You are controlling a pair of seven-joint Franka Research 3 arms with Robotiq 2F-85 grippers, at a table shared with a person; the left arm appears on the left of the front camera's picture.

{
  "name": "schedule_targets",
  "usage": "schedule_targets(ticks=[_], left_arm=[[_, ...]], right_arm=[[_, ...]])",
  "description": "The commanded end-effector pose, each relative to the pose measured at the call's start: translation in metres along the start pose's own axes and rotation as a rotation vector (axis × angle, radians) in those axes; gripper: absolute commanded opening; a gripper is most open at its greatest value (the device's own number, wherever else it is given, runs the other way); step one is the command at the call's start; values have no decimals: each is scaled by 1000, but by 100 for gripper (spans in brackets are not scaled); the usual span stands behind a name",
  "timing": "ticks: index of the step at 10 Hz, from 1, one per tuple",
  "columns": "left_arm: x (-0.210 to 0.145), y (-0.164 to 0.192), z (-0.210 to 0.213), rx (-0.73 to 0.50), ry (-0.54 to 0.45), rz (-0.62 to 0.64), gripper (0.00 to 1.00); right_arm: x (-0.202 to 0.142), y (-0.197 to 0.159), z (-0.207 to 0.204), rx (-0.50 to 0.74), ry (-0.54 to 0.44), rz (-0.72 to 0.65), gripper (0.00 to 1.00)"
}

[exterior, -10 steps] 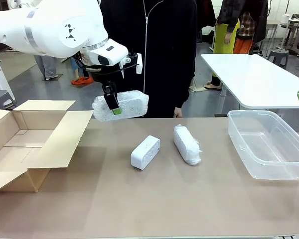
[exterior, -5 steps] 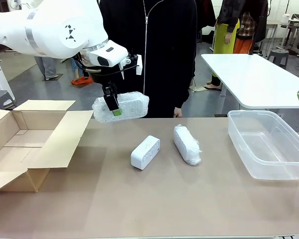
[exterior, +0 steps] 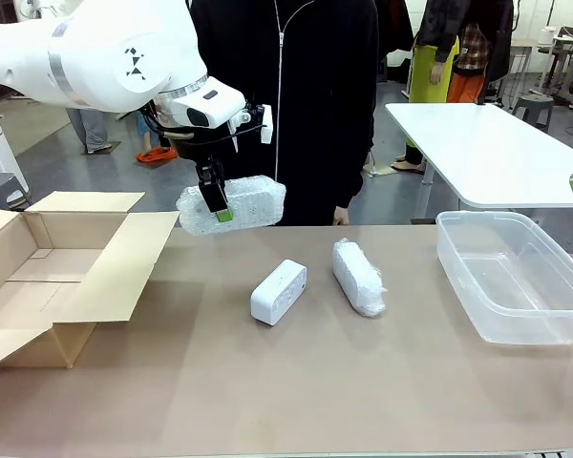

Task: Separate and place wrapped and unwrapped clocks.
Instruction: If the picked Digital clock is wrapped, place it in the Package Box ; if not, place it in the Organizing box.

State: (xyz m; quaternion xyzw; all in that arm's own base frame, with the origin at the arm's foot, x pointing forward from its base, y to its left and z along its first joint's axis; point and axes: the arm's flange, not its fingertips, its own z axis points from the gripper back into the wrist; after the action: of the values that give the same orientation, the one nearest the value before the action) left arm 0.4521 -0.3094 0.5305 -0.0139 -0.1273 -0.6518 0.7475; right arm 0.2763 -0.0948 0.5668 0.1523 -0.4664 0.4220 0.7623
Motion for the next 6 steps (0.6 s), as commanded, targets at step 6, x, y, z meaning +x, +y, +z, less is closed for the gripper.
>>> schedule_targets(ticks=[6], left_arm=[[2, 0, 10, 25, -5, 37, 55]], right_arm=[[0, -2, -2, 14, -15, 8, 100]])
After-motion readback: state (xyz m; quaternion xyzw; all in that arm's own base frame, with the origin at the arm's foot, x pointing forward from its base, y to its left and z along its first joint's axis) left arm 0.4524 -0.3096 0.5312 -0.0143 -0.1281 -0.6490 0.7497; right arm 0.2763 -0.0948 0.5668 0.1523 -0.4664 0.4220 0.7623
